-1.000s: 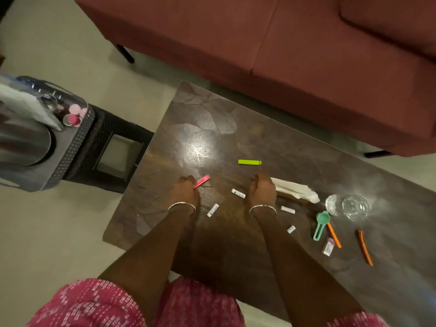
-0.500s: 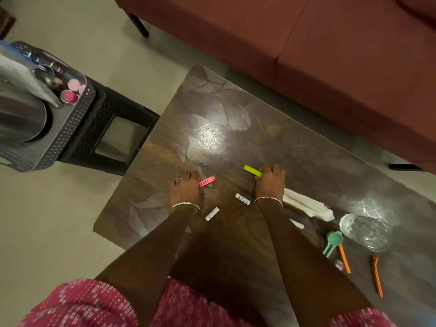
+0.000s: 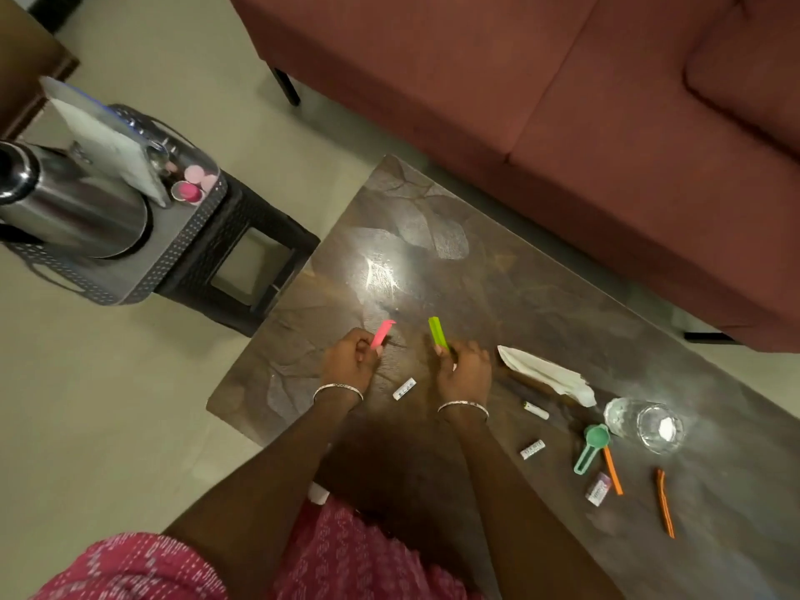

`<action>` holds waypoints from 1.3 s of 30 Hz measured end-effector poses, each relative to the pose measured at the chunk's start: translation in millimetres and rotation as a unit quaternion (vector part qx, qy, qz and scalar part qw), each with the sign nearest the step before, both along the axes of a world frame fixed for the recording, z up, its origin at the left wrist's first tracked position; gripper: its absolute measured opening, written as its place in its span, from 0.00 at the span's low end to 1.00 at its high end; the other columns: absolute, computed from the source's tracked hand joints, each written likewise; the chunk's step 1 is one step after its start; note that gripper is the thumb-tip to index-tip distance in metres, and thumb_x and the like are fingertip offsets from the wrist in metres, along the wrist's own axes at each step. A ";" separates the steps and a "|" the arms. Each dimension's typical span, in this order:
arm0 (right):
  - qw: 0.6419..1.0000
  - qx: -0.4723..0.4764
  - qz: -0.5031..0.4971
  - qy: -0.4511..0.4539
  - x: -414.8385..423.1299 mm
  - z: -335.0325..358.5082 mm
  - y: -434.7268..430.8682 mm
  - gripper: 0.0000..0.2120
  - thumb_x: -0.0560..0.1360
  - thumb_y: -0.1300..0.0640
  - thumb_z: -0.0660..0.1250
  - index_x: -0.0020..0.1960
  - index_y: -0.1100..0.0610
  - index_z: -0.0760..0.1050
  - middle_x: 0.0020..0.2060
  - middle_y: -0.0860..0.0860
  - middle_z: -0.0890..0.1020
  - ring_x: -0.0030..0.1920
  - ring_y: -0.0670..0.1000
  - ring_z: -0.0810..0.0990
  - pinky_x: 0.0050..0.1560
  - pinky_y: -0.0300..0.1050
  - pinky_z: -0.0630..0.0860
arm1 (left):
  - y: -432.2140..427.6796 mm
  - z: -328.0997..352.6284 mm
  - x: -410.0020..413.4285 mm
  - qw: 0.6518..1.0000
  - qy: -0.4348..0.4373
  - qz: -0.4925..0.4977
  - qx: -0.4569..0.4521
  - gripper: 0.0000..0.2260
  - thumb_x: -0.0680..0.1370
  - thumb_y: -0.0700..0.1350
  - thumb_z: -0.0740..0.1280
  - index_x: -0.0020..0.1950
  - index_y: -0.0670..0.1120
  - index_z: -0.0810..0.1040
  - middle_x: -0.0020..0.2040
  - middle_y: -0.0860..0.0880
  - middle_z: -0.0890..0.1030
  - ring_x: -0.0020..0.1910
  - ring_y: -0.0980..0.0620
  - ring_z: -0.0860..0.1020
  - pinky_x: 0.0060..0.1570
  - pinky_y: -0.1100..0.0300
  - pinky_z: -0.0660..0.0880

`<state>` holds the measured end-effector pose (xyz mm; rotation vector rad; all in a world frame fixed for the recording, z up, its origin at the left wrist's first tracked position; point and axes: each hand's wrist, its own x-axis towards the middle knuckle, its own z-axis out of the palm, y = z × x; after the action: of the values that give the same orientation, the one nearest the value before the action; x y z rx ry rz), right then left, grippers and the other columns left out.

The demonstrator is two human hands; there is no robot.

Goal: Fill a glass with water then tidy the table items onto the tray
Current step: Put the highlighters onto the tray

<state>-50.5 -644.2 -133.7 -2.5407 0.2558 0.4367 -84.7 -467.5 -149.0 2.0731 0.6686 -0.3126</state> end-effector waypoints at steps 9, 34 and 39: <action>0.987 0.133 -0.079 0.046 -31.3 46.4 96.9 0.05 0.72 0.56 0.73 0.47 0.53 0.81 0.34 0.47 0.84 0.35 0.49 0.81 0.40 0.44 0.77 | 57.3 35.0 -19.2 1.000 -0.011 0.017 -0.019 0.05 0.73 0.46 0.72 0.45 0.46 0.81 0.37 0.48 0.84 0.38 0.47 0.82 0.42 0.54 0.78; 0.961 0.231 -0.120 0.096 31.6 22.0 422.9 0.12 0.67 0.59 0.77 0.33 0.45 0.78 0.26 0.44 0.81 0.30 0.41 0.81 0.40 0.44 0.81 | 380.5 25.2 36.1 0.994 0.031 0.061 0.083 0.04 0.72 0.48 0.72 0.44 0.49 0.81 0.38 0.47 0.84 0.40 0.44 0.81 0.38 0.58 0.74; 0.960 0.211 -0.132 0.127 68.3 3.1 456.2 0.04 0.69 0.57 0.76 0.39 0.52 0.82 0.33 0.53 0.86 0.39 0.55 0.85 0.49 0.52 0.82 | 397.8 0.3 67.5 0.990 0.073 0.096 0.069 0.04 0.74 0.46 0.68 0.46 0.50 0.82 0.43 0.48 0.85 0.46 0.43 0.81 0.43 0.56 0.75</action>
<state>17.8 -188.0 -130.6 -2.0003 0.5290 0.6370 -17.3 -69.7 -148.7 2.1096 0.9966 -0.3177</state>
